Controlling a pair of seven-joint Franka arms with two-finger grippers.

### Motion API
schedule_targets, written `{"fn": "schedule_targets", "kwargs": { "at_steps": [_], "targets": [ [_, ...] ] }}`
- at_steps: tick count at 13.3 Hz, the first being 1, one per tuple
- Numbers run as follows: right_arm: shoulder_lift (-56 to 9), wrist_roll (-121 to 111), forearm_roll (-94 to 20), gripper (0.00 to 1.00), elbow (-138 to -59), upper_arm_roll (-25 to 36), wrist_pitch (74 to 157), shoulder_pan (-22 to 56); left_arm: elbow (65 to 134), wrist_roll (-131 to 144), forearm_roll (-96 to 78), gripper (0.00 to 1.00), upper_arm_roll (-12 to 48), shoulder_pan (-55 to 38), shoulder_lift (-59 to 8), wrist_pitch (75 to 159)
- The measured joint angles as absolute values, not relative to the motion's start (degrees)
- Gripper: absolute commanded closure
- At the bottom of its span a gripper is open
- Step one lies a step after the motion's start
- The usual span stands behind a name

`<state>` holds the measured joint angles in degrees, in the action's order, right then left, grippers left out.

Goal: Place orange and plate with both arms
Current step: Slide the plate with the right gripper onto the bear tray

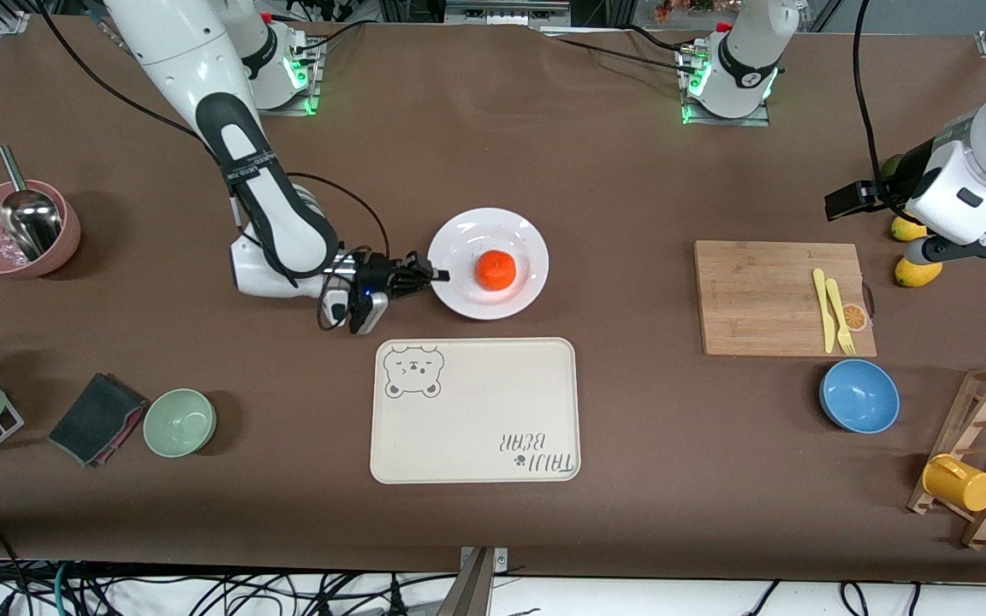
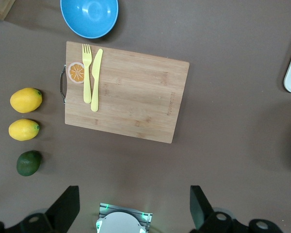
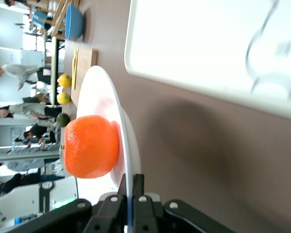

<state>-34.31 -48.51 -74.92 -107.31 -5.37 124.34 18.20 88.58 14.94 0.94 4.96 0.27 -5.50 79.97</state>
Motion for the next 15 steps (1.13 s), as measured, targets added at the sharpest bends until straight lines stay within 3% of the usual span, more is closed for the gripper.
{"fn": "schedule_targets", "kwargs": {
  "at_steps": [4,9,15],
  "targets": [
    [-36.3,-36.6,-68.0,1.00,-96.6,-5.2,122.2,15.2,88.6,14.9,0.9,0.00,5.0,0.3,-5.5,80.0],
    [-47.7,-34.0,-67.6,1.00,-83.2,-5.1,121.4,13.7,88.6,14.9,0.8,0.00,5.0,0.3,-5.5,79.9],
    [-56.9,-34.0,-67.6,1.00,-74.1,-5.2,124.9,15.0,88.6,14.9,0.8,0.00,5.0,0.3,-5.5,79.9]
  ]
}}
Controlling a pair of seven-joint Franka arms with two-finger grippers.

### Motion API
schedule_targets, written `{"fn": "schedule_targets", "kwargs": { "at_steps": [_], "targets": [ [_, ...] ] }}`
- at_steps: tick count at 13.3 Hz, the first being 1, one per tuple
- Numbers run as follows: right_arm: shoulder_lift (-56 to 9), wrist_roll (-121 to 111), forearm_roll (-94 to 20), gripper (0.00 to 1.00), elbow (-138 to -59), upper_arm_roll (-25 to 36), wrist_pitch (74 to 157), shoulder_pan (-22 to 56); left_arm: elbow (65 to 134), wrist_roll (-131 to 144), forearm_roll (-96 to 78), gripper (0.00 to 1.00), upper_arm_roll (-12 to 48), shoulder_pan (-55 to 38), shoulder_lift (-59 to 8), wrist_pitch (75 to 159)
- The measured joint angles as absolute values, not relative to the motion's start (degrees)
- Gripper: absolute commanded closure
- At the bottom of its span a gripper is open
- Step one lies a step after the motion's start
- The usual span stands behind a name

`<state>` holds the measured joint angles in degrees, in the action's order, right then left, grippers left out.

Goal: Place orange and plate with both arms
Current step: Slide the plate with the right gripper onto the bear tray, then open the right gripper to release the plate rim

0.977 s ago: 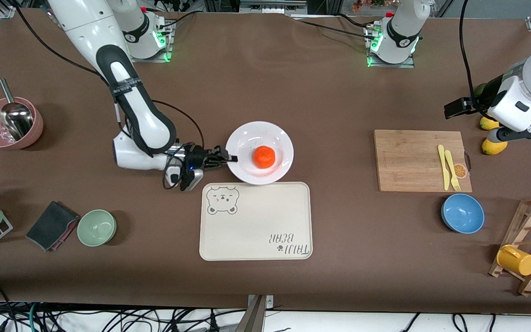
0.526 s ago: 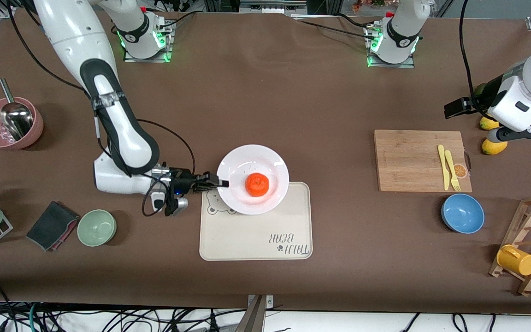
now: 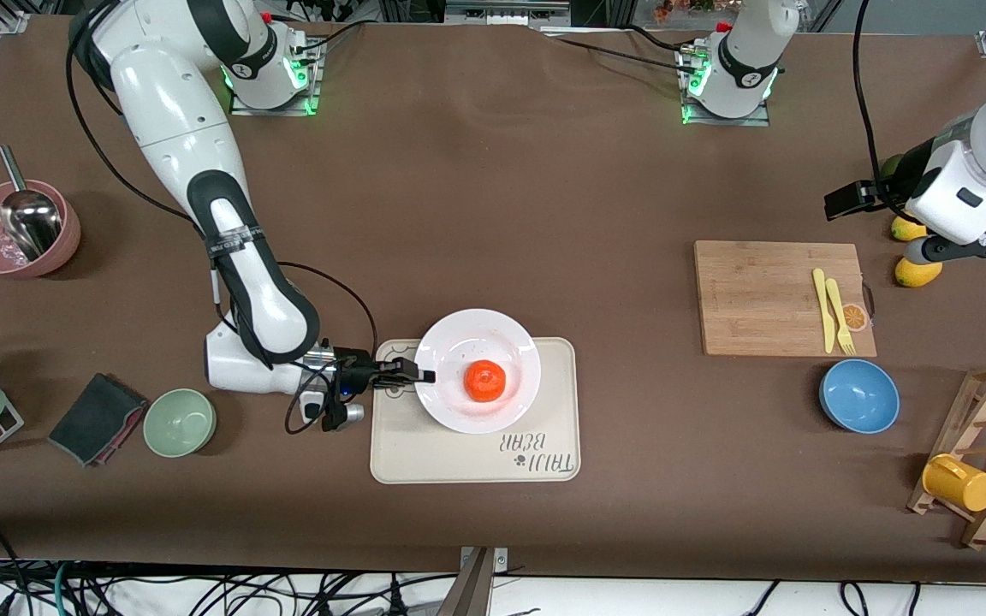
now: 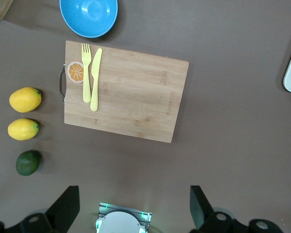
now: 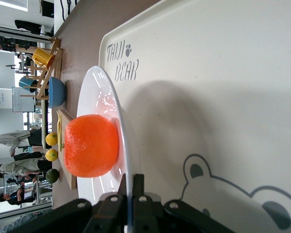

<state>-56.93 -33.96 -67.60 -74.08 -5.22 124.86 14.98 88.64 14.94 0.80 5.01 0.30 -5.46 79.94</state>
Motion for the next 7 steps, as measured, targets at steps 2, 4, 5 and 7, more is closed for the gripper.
{"fn": "schedule_targets", "kwargs": {
  "at_steps": [2,4,5,7],
  "targets": [
    [-58.3,-34.0,-67.6,1.00,-73.4,-5.2,126.0,15.6,88.6,14.9,0.8,0.00,5.3,0.3,-5.4,79.9],
    [-59.1,-34.0,-67.6,1.00,-72.4,-5.2,126.4,15.8,88.6,14.9,0.8,0.00,5.7,0.2,-5.4,79.8],
    [-59.4,-34.0,-67.6,1.00,-72.0,-5.2,126.5,15.7,88.6,14.9,0.8,0.00,5.8,0.2,-5.4,79.7],
    [-59.9,-34.0,-67.6,0.21,-71.7,-5.2,126.6,15.7,88.6,14.9,0.8,0.00,5.8,0.2,-5.3,79.6]
  ]
}}
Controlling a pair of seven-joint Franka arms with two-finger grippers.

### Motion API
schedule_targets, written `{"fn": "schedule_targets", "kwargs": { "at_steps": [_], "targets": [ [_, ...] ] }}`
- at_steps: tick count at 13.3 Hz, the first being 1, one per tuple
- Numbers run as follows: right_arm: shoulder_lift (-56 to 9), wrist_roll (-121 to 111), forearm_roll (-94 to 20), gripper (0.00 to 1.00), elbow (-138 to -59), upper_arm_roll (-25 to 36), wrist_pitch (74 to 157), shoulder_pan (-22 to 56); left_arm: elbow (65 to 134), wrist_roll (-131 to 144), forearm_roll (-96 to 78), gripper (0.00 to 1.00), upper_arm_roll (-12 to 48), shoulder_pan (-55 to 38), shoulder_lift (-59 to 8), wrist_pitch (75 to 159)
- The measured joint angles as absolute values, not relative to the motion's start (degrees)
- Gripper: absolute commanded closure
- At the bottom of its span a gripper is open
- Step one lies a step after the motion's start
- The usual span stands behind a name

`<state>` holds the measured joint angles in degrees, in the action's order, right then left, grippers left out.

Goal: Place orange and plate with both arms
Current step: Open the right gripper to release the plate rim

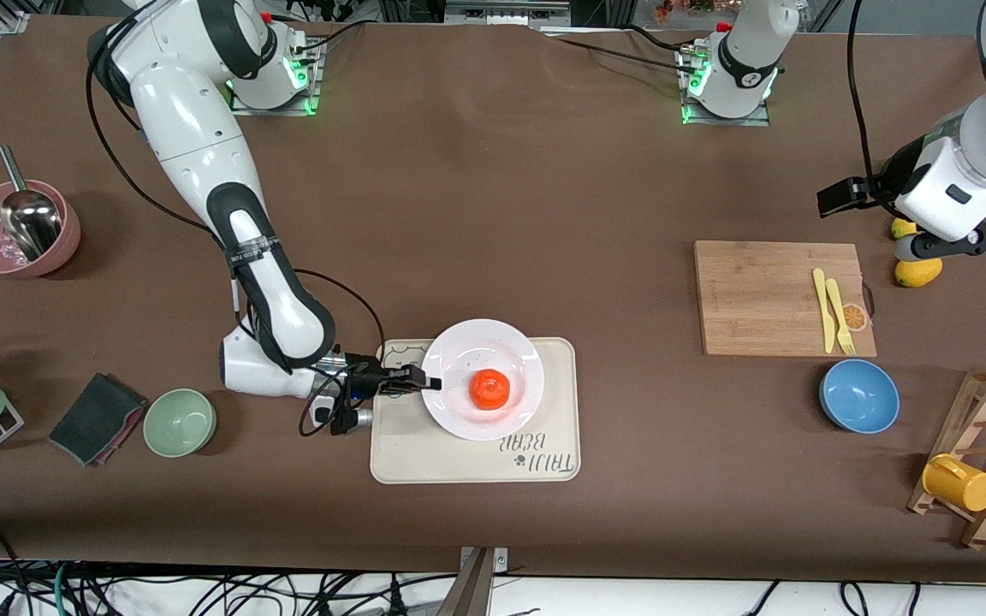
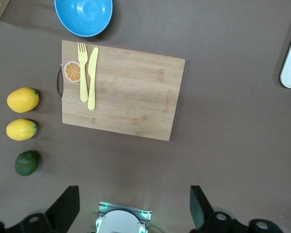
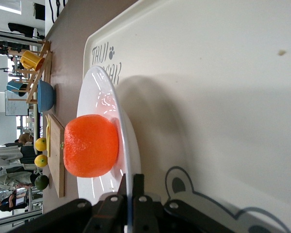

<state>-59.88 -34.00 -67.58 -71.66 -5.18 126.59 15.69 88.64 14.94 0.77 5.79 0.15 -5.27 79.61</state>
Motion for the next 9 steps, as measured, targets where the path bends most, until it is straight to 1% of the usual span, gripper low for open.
{"fn": "schedule_targets", "kwargs": {
  "at_steps": [2,6,9],
  "targets": [
    [-60.3,-34.0,-67.6,0.01,-71.2,-5.2,126.6,15.5,88.6,14.9,0.8,0.00,5.7,0.2,-5.2,79.6],
    [-60.4,-33.9,-65.6,0.00,-70.5,-5.2,126.5,15.2,88.6,14.9,0.8,0.00,5.6,0.2,-5.2,79.6],
    [-59.9,-29.5,-56.4,0.00,-68.9,-5.3,126.3,15.2,88.6,14.9,0.8,0.00,5.6,0.2,-5.2,79.6]
  ]
}}
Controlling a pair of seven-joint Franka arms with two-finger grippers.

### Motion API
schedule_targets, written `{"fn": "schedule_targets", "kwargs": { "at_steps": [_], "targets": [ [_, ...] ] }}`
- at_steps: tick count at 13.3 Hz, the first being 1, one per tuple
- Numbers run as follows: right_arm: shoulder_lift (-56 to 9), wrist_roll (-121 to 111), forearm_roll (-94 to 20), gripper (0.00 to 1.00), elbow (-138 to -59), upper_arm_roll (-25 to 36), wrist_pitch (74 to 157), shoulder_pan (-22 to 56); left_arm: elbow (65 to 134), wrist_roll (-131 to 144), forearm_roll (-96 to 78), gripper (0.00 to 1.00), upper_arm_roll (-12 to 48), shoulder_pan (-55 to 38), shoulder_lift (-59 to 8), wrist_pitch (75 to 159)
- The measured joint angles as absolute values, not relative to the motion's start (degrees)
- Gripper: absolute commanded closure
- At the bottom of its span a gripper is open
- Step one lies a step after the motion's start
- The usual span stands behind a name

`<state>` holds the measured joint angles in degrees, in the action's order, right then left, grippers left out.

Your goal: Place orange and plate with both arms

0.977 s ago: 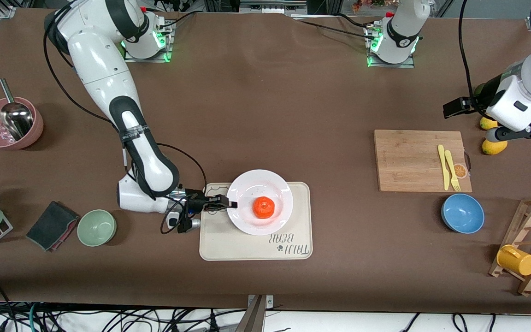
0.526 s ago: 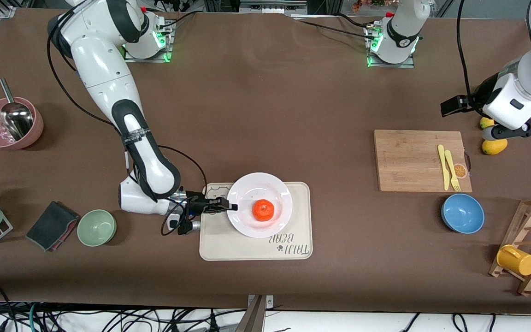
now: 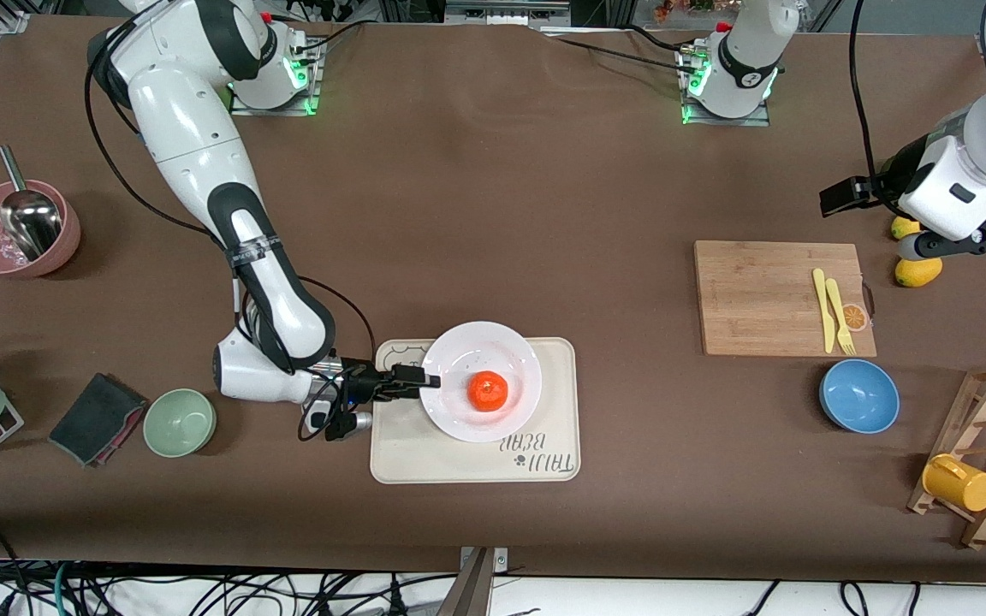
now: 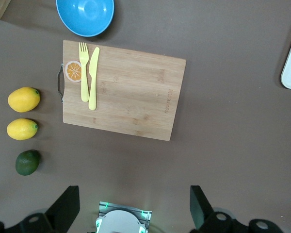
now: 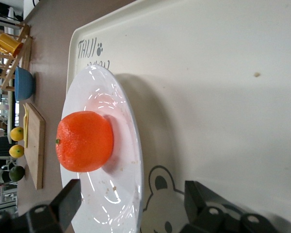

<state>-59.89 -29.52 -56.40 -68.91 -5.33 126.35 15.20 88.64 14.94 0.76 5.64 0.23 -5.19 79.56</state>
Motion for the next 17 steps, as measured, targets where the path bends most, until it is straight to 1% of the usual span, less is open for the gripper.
{"fn": "schedule_targets", "kwargs": {
  "at_steps": [3,6,10,12,14,17],
  "targets": [
    [-57.9,-23.8,-47.6,0.00,-68.4,-5.5,125.7,15.3,88.6,14.9,0.8,0.00,5.6,0.2,-5.2,79.6],
    [-54.5,-18.0,-36.6,0.00,-68.1,-5.5,121.9,15.7,88.6,14.9,0.8,0.00,5.6,0.2,-5.2,79.6],
    [-47.4,-9.8,-15.7,0.00,-67.9,-5.3,111.0,15.5,88.7,14.9,0.7,0.00,5.6,0.2,-5.1,79.5],
    [-43.9,-6.6,-6.9,0.00,-67.9,-3.8,104.4,15.3,88.7,14.9,0.5,0.00,5.6,0.2,-5.1,79.5],
    [-39.9,-2.2,-1.2,0.00,-67.9,-1.6,98.0,15.1,88.8,14.9,0.4,0.00,5.6,0.2,-5.1,79.5],
    [-32.9,0.0,2.2,0.00,-68.2,0.1,93.7,14.9,88.8,14.9,0.3,0.00,5.6,0.2,-5.1,79.5]
  ]
}}
